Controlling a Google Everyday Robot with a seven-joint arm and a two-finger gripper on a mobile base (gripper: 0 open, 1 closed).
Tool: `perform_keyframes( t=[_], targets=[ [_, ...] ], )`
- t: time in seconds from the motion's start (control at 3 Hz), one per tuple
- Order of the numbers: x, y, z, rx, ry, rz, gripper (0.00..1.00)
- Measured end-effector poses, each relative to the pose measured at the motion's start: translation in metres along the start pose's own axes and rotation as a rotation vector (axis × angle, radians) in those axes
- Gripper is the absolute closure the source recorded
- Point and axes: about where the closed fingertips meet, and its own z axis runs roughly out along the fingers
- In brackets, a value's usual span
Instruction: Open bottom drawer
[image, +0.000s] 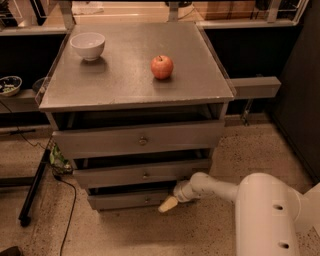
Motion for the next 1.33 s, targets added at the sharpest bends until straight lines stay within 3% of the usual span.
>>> perform_keyframes(
  t=[0.33,0.67,1.0,1.33],
  targets=[
    [-0.01,-0.009,0.003,0.013,-0.019,0.003,0.0],
    [-0.013,-0.013,0.013,-0.009,-0.01,0.008,0.0],
    [-0.014,-0.014,0.013,-0.01,-0.01,0.009,0.18],
    [-0.014,-0.014,0.013,-0.01,-0.01,0.009,0.49]
  ],
)
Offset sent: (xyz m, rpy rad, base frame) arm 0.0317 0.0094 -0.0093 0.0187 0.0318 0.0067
